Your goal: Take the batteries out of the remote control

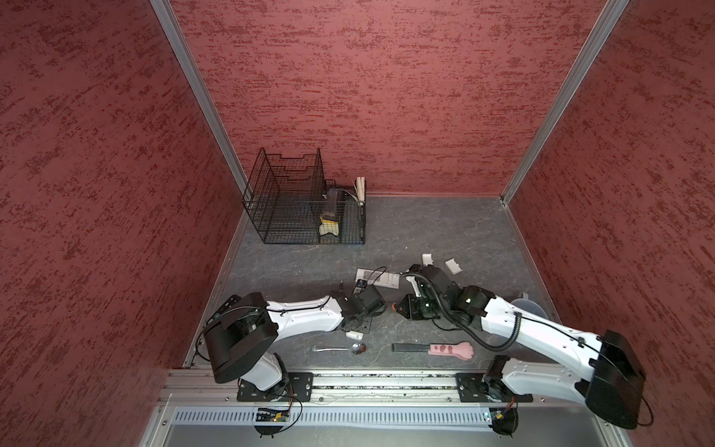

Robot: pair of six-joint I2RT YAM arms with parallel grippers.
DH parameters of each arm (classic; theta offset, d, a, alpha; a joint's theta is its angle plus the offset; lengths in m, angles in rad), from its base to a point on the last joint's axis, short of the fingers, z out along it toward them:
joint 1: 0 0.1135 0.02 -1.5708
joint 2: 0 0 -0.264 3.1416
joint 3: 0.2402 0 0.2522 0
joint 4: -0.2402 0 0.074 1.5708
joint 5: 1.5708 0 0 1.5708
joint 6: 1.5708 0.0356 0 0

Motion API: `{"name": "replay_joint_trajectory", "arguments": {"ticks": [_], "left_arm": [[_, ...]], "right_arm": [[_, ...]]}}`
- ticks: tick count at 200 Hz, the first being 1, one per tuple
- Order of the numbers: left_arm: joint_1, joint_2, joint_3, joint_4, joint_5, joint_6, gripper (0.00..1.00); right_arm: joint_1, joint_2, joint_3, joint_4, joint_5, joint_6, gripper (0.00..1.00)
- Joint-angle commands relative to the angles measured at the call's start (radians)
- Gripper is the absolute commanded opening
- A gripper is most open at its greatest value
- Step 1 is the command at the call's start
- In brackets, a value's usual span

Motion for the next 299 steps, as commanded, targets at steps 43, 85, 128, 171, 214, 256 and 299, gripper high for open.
{"name": "replay_joint_trajectory", "arguments": {"ticks": [43,85,128,171,214,256,299], "left_arm": [[-0.024,0.146,0.100,0.148,0.110,0.125,0.49],[-0.025,0.163,0.110,0.071,0.085,0.139,0.62],[-0.031,0.138,0.071,0.019,0.043,0.118,0.63],[-0.039,0.091,0.026,-0.006,0.015,0.105,0.59],[-0.038,0.057,-0.016,0.044,0.031,0.109,0.50],[-0.039,0.057,-0.025,0.077,0.048,0.109,0.47],[-0.038,0.057,-0.032,0.087,0.059,0.103,0.46]], "right_arm": [[-0.031,-0.059,-0.069,0.023,0.017,0.049,0.00],[-0.032,-0.062,-0.074,0.036,0.017,0.056,0.00],[-0.034,-0.039,-0.072,0.073,0.016,0.083,0.00],[-0.040,-0.027,-0.069,0.076,0.030,0.109,0.00],[-0.049,-0.035,-0.077,0.079,0.046,0.137,0.00],[-0.051,-0.022,-0.089,0.113,0.013,0.141,0.00],[-0.050,0.005,-0.101,0.149,-0.007,0.141,0.00]]}}
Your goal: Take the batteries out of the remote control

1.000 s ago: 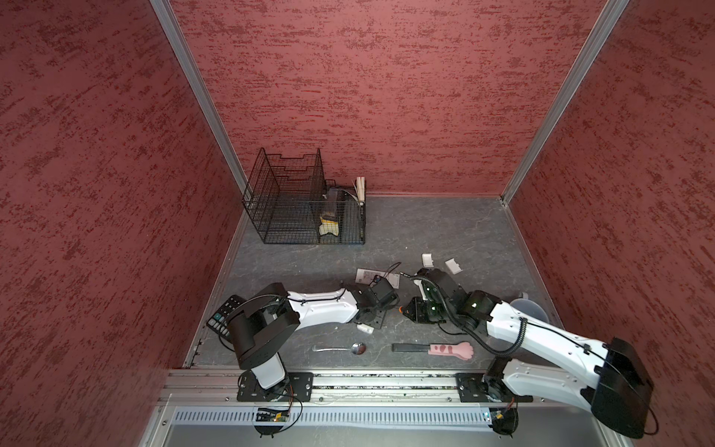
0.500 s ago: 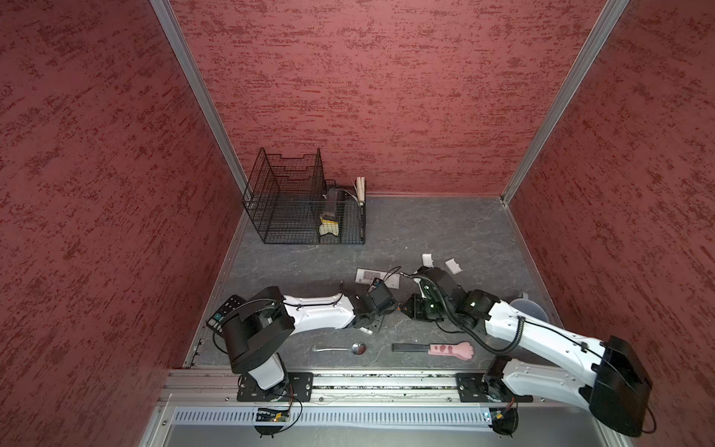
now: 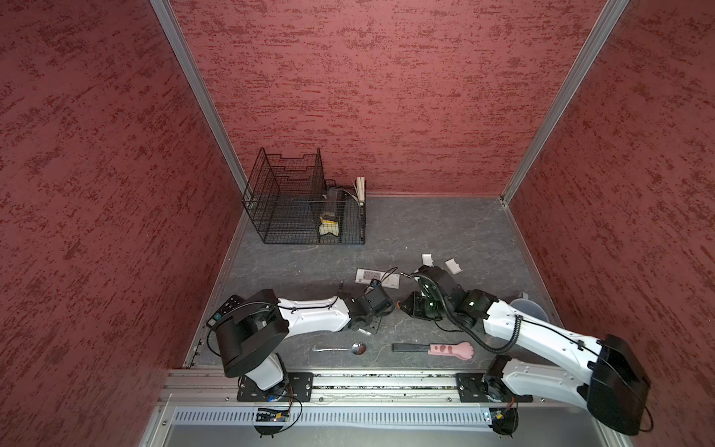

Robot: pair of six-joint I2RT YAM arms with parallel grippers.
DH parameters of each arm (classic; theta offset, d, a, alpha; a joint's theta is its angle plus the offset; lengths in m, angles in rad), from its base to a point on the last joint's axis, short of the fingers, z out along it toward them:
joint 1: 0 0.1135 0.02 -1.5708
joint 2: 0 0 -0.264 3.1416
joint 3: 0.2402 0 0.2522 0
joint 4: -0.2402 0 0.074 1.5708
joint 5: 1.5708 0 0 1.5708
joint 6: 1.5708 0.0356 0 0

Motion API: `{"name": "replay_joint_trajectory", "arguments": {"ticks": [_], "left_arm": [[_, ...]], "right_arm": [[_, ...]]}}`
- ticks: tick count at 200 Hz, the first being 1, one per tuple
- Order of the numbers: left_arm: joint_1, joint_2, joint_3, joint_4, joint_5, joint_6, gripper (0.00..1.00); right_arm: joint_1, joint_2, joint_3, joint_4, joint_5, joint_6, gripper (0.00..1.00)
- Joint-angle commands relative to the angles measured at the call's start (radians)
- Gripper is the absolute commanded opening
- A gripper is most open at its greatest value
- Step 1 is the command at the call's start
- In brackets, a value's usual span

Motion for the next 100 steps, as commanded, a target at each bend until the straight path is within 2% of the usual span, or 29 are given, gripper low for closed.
{"name": "replay_joint_trajectory", "arguments": {"ticks": [1,100], "left_arm": [[-0.002,0.022,-0.039,-0.023,0.064,-0.013,0.46],[-0.007,0.025,-0.038,-0.020,0.073,-0.014,0.46]], "right_arm": [[-0.004,0.012,-0.016,0.047,-0.007,0.024,0.00],[-0.005,0.020,-0.031,0.080,-0.020,0.027,0.00]]}}
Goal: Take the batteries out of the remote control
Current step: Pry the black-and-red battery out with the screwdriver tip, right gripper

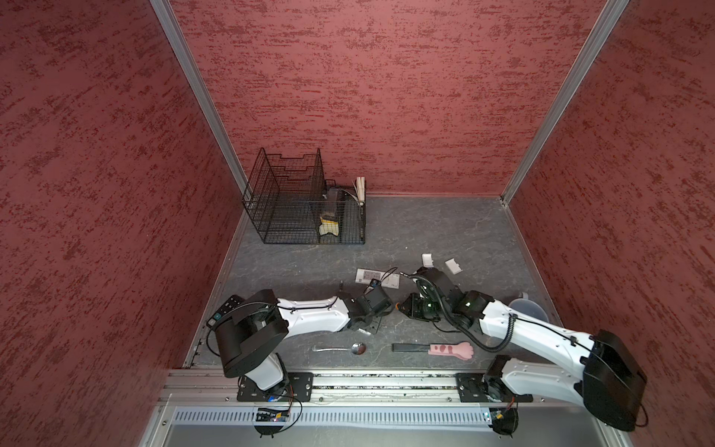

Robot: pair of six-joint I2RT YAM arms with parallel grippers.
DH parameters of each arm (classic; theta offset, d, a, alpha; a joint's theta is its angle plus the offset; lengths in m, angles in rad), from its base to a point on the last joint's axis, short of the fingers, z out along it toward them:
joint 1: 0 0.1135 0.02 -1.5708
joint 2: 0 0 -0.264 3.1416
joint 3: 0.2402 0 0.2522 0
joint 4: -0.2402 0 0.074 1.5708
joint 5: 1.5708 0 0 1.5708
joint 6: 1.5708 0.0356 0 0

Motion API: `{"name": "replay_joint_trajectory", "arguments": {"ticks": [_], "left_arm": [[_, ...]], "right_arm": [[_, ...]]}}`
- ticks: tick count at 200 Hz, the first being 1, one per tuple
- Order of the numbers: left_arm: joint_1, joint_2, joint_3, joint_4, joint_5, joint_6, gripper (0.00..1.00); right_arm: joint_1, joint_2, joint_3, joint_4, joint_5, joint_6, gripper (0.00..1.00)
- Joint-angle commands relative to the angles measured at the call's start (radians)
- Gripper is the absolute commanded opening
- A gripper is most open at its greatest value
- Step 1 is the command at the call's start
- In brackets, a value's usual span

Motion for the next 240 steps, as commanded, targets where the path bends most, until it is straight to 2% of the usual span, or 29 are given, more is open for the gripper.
{"name": "replay_joint_trajectory", "arguments": {"ticks": [1,240], "left_arm": [[-0.007,0.028,-0.034,-0.024,0.072,-0.014,0.46],[-0.024,0.052,-0.033,-0.005,0.086,0.016,0.43]], "right_arm": [[-0.004,-0.001,-0.006,0.035,-0.006,0.020,0.00],[-0.007,0.068,-0.023,0.084,-0.035,0.001,0.00]]}}
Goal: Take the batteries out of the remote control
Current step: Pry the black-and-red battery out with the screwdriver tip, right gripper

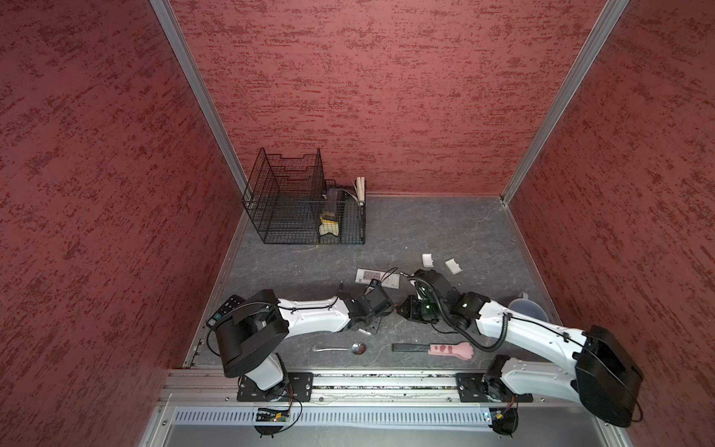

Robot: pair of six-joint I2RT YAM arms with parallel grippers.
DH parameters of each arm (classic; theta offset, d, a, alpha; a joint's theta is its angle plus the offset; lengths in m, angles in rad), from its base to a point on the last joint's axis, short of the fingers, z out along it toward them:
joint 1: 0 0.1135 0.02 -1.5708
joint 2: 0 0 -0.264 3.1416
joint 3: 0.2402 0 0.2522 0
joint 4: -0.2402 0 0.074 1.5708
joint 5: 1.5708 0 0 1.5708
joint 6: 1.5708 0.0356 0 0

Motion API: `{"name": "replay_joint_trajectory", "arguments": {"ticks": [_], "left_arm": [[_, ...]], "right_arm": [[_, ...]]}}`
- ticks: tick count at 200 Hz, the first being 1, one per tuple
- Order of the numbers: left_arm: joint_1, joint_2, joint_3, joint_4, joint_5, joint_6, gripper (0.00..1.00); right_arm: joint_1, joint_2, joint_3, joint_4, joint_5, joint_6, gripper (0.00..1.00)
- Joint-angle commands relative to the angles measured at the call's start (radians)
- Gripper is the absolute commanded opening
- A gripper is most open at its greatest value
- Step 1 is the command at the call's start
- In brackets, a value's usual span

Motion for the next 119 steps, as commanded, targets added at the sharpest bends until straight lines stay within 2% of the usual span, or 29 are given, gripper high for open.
{"name": "replay_joint_trajectory", "arguments": {"ticks": [1,56,119], "left_arm": [[-0.019,0.050,-0.033,-0.009,0.093,0.020,0.42],[-0.034,0.062,-0.033,0.008,0.098,0.031,0.41],[-0.050,0.059,-0.037,0.022,0.098,0.051,0.40]], "right_arm": [[-0.007,0.032,0.007,0.029,0.001,0.001,0.00],[-0.007,0.038,0.022,0.082,-0.020,-0.027,0.00],[-0.016,0.036,0.084,0.051,-0.021,-0.101,0.00]]}}
